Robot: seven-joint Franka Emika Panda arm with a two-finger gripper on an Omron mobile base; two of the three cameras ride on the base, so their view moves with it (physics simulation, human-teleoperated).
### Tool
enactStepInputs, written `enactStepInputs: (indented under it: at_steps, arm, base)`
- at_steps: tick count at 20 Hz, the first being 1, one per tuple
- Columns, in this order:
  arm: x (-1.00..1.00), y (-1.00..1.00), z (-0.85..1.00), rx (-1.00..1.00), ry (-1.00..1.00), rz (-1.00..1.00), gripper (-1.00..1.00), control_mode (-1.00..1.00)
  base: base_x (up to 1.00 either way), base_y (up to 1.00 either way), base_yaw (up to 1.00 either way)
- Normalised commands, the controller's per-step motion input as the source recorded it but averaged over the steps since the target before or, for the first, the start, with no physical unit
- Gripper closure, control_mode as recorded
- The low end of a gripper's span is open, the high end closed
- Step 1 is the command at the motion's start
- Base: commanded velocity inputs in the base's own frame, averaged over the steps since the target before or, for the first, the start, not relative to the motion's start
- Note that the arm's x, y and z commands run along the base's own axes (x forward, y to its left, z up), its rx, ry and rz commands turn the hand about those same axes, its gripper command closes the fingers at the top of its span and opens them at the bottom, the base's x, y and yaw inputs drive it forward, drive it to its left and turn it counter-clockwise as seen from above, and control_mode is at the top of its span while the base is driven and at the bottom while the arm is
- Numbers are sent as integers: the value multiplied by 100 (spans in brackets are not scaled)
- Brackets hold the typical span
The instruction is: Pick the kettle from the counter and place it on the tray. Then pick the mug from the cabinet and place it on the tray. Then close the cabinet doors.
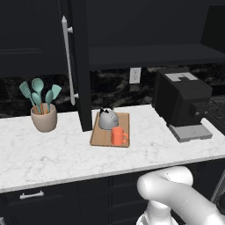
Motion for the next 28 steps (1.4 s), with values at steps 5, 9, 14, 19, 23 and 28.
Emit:
enactStepInputs:
  at_steps: [5,9,14,19,23,28]
  arm:
    - [0,-45,59,37,-1,-7,100,-100]
    - [0,-42,50,36,-2,-10,100,-100]
    - [5,-32,3,18,0,-14,100,-100]
    - [0,-34,1,16,-6,-7,100,-100]
    - [0,-48,7,25,0,0,100,-100]
    - [0,-51,38,34,0,-1,100,-100]
  base:
    - [0,0,0]
    - [0,0,0]
    - [0,0,0]
    - [0,0,0]
    - [0,0,0]
    - [0,0,0]
